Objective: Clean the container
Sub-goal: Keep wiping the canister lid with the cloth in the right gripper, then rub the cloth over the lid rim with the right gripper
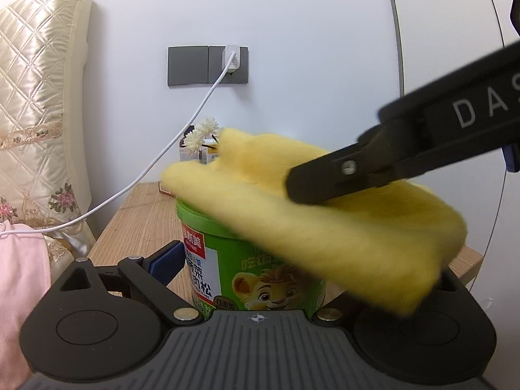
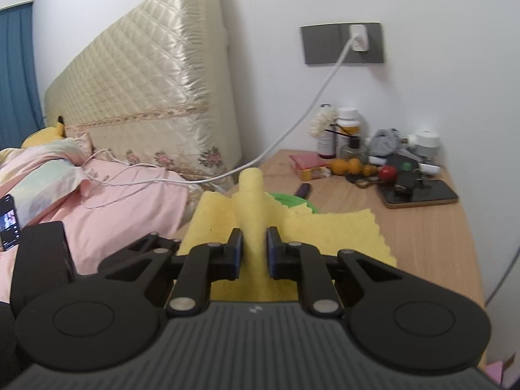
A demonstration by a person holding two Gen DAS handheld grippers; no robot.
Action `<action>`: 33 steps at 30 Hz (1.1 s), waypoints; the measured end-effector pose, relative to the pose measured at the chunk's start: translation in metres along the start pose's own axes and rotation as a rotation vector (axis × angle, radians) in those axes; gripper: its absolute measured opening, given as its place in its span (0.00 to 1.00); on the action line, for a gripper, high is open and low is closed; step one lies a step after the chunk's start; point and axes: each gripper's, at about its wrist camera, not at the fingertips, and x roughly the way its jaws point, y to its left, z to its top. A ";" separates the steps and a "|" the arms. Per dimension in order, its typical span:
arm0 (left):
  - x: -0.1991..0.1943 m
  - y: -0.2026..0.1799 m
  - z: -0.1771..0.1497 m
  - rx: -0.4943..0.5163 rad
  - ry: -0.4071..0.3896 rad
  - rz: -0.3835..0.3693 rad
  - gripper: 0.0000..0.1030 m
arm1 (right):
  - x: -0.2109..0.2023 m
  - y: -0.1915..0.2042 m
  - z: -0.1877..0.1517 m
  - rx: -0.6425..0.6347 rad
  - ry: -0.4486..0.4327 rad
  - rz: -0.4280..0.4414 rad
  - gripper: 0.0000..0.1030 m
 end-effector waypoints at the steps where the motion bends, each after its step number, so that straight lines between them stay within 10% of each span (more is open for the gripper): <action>1: 0.000 0.000 0.000 0.001 -0.001 -0.001 0.95 | 0.001 -0.002 0.001 -0.001 0.000 -0.011 0.15; 33: -0.017 -0.007 -0.015 -0.004 -0.001 0.006 0.95 | 0.022 -0.013 0.001 0.022 -0.063 0.026 0.15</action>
